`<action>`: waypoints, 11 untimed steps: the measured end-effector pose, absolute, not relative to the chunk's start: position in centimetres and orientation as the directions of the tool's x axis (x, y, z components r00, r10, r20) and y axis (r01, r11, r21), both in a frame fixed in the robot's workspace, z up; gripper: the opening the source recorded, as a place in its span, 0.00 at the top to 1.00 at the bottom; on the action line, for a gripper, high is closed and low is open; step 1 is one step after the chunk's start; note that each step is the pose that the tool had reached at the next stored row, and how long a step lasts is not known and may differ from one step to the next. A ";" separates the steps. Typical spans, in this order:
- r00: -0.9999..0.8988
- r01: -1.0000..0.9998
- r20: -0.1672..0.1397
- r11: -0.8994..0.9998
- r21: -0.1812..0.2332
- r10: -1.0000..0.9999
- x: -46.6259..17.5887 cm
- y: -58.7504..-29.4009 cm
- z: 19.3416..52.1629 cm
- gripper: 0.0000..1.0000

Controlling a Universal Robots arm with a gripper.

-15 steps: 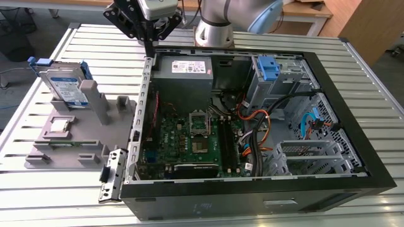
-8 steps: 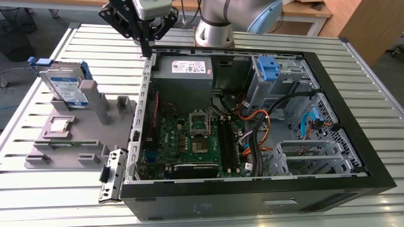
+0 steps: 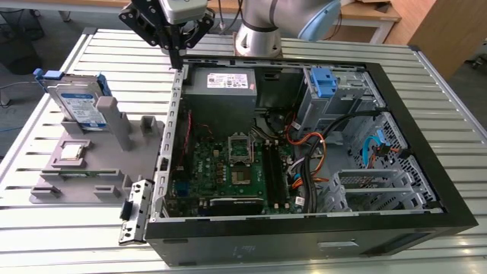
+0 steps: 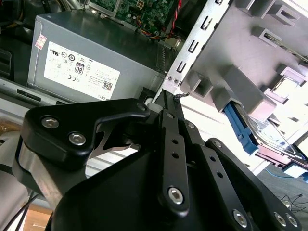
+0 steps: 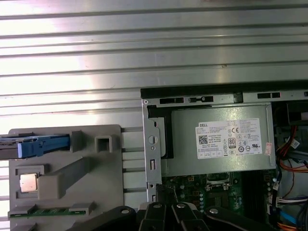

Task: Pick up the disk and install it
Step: 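Reach for the disk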

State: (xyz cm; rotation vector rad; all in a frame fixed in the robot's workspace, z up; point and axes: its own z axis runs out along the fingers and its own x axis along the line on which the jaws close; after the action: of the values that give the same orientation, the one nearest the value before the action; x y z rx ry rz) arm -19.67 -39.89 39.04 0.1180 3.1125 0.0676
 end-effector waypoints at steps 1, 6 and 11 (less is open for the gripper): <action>-0.997 0.075 -0.024 0.996 0.044 0.076 -19.7 -39.9 39.0 0.90; -0.997 0.075 -0.024 0.996 0.044 0.076 -20.4 -39.9 39.0 0.90; -0.997 0.075 -0.025 0.996 0.044 0.076 -21.7 -39.9 38.9 0.90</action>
State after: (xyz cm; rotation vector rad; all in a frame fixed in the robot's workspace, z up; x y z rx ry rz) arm -21.65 -39.90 38.93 0.1178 3.1123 0.0677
